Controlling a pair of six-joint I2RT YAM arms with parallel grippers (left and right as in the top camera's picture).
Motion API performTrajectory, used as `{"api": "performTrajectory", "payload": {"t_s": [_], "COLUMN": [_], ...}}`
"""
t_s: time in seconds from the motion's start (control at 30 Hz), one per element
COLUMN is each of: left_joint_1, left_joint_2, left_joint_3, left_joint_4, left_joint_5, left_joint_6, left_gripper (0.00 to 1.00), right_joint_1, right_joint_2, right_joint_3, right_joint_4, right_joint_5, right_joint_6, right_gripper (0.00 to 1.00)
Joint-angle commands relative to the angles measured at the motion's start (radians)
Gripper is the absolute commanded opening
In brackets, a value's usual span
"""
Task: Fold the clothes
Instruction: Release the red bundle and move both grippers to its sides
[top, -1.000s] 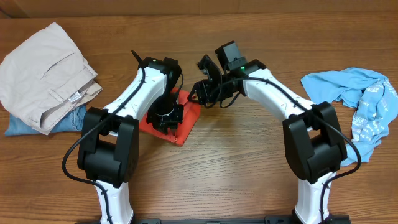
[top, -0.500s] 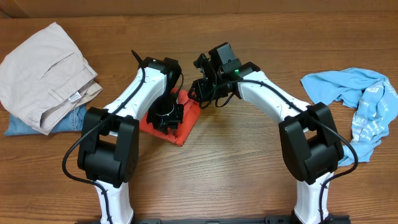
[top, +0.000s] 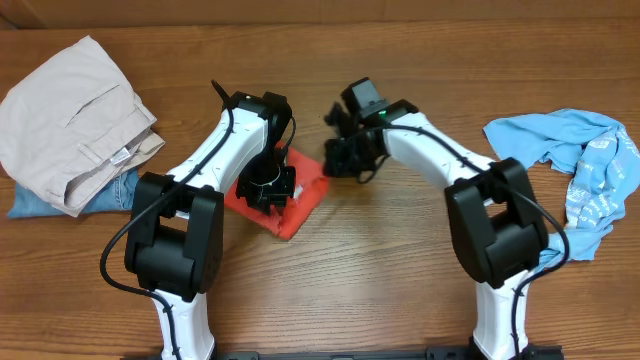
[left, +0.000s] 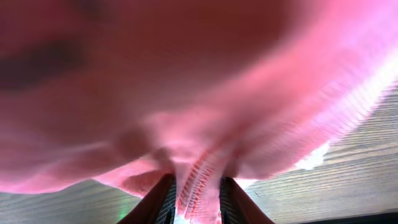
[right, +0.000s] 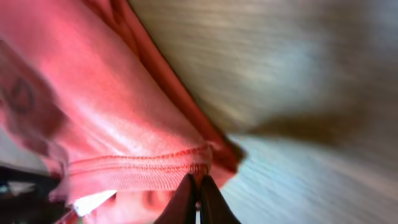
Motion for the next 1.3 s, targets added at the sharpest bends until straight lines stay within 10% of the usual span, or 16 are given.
{"api": "performTrajectory", "payload": {"t_s": [0.0, 0.73, 1.27], "left_joint_1": [-0.013, -0.009, 0.183], "left_joint_2": [0.005, 0.003, -0.039], "left_joint_3": [-0.008, -0.007, 0.030], "left_joint_4": [0.003, 0.000, 0.224], "left_joint_5": [0.009, -0.035, 0.093], "left_joint_6": [-0.017, -0.022, -0.249], "left_gripper": [0.28, 0.24, 0.33], "right_joint_1": [-0.063, -0.061, -0.105], "right_joint_2": [-0.114, -0.108, -0.170], "right_joint_3": [0.024, -0.082, -0.038], "right_joint_4": [-0.080, -0.319, -0.352], "right_joint_5": [0.012, 0.246, 0.393], "right_joint_6": [-0.008, -0.053, -0.053], "right_gripper": [0.04, 0.11, 0.17]}}
